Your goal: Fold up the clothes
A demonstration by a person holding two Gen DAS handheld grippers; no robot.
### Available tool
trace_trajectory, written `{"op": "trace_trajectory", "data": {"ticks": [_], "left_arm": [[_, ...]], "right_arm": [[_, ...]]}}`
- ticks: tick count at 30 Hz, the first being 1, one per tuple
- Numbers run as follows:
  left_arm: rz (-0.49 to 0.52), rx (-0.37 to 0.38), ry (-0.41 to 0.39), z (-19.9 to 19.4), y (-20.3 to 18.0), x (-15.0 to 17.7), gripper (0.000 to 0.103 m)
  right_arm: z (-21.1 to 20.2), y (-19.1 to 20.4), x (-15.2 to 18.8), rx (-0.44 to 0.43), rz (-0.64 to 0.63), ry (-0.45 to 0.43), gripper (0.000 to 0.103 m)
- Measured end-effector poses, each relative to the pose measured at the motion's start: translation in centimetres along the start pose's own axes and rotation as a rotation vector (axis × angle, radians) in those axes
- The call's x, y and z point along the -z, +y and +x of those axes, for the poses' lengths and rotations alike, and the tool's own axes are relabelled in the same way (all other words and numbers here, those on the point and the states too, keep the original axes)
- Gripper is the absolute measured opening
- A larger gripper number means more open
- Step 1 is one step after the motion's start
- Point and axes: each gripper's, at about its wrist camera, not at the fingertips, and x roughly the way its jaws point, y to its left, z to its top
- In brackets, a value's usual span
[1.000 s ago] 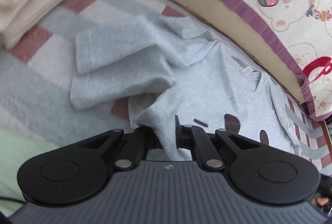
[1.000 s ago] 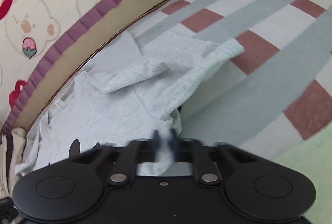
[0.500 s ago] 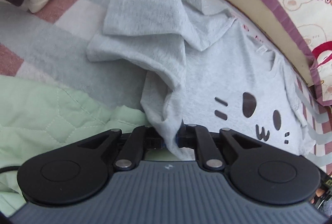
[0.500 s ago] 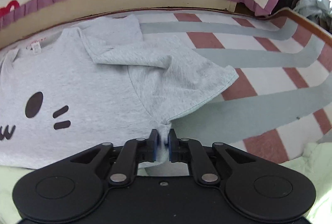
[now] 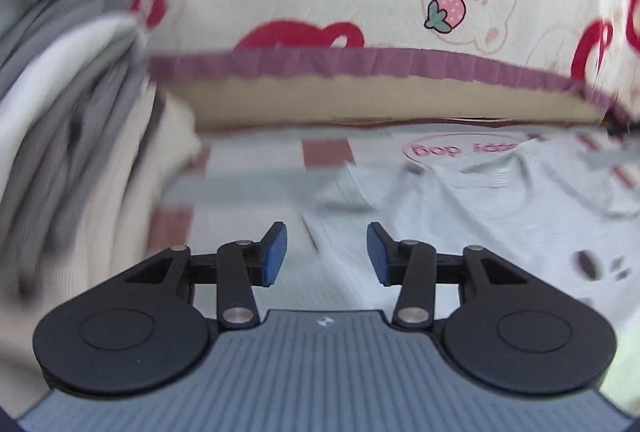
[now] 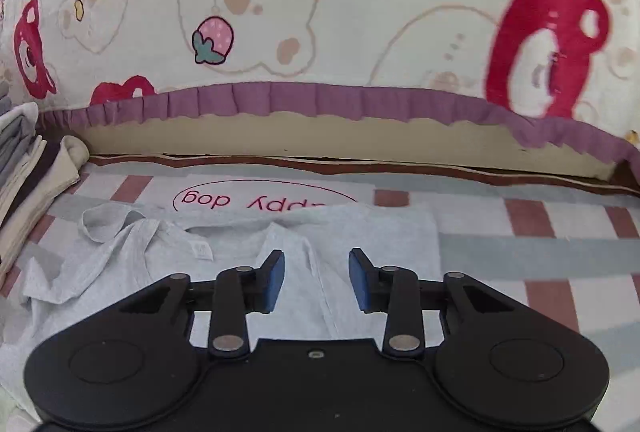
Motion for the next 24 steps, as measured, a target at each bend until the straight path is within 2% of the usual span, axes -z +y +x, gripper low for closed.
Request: {"op": "trace_trajectory", "data": {"ticks": [2, 4, 8, 9, 12, 16, 17, 19, 20, 21, 22, 23, 24], "left_arm": [[0.105, 0.033, 0.042, 3.6, 0.6, -1.6, 0.053], [0.199, 0.05, 0.084, 6.3, 0.6, -2.5, 0.053], [0.373, 0.062, 0.166, 10.6, -0.3, -3.4, 0.055], [0.406, 0.068, 0.184, 11.7, -0.4, -3.6, 0.055], [0.387, 0.14, 0.196, 13.9, 0.1, -3.9, 0.056], [0.405, 0.206, 0.214, 15.7, -0.9, -3.4, 0.068], [0.42, 0.223, 0.17, 15.5, -1.3, -3.1, 0.071], [0.463, 0.231, 0.133, 15.9, -1.8, -2.8, 0.084], [0.467, 0.232, 0.122, 16.3, -1.9, -2.7, 0.086], [0.424, 0.247, 0.124, 16.8, -1.4, -2.9, 0.086], [0.376, 0.266, 0.128, 17.3, -0.9, -3.1, 0.081], [0.319, 0.294, 0.141, 17.9, -0.3, -3.5, 0.071], [0.309, 0.297, 0.131, 17.9, -0.1, -3.8, 0.042]], "right_arm": [[3.8, 0.1, -3.4, 0.013, -0.023, 0.056, 0.047], [6.9, -0.5, -4.9, 0.085, -0.072, 0.098, 0.049], [11.0, -4.5, -3.2, 0.148, -0.037, 0.197, 0.055], [11.4, -5.3, -2.6, 0.148, -0.011, 0.191, 0.056], [11.9, -7.0, -0.8, 0.128, 0.089, 0.127, 0.056], [12.5, -9.4, 1.6, 0.101, 0.222, 0.043, 0.058], [12.6, -10.0, 2.2, 0.095, 0.255, 0.021, 0.061], [13.2, -9.3, 2.5, 0.136, 0.22, -0.005, 0.062], [13.6, -8.9, 2.1, 0.161, 0.184, 0.001, 0.062], [14.1, -8.4, 1.4, 0.179, 0.148, 0.016, 0.063], [14.4, -8.0, 0.8, 0.179, 0.118, 0.03, 0.062], [14.5, -7.7, 0.3, 0.152, 0.091, 0.039, 0.059], [14.5, -7.4, 0.0, 0.12, 0.06, 0.038, 0.042]]}}
